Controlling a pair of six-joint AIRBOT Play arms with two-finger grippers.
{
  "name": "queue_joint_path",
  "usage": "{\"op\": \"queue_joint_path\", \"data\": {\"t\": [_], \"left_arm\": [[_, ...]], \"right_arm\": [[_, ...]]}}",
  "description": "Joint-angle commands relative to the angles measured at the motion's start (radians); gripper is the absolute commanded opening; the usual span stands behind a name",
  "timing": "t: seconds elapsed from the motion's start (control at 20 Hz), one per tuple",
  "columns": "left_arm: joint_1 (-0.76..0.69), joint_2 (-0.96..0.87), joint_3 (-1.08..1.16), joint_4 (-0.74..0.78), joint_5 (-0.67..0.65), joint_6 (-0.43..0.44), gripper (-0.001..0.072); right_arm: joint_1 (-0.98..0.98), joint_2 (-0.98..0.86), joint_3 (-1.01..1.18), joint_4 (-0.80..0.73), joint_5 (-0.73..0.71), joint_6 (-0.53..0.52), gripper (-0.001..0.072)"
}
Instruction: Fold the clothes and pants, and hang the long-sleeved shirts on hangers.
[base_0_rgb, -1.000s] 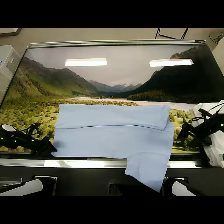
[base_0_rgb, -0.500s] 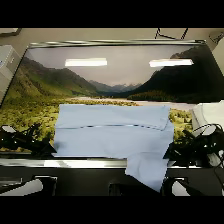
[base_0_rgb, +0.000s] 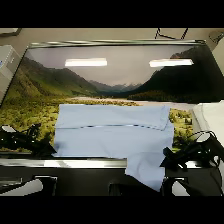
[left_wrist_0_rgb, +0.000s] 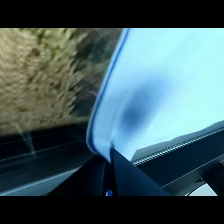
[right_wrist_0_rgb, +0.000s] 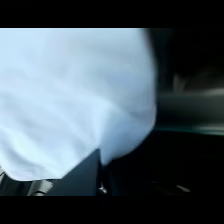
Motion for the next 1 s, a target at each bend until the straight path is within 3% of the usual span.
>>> {"op": "queue_joint_path", "data": {"t": [0.0,0.1,0.25,0.45,0.7,0.95], "left_arm": [[0.001,0.007,0.010,0.000,-0.017,0.000,0.0023],[0.001,0.018,0.054,-0.005,-0.040,-0.005,0.0023],[-0.004,0.021,0.161,-0.126,-0.083,-0.024,0.0023],[-0.092,-0.024,0.344,-0.185,0.023,-0.096,0.0023],[-0.151,-0.235,0.655,-0.185,0.029,-0.190,0.0024],[-0.196,-0.460,0.847,-0.229,0.027,-0.226,0.0024]], "right_arm": [[0.000,0.012,0.022,0.036,0.021,-0.006,0.0043],[0.000,0.029,0.105,0.067,0.038,-0.016,0.0042],[0.002,0.029,0.298,0.115,0.020,0.027,0.0042],[0.117,-0.089,0.533,0.144,-0.103,0.063,0.0042],[0.170,-0.333,0.785,0.160,-0.262,0.158,0.0042],[0.171,-0.469,0.821,0.282,-0.387,0.148,0.0044]]}}
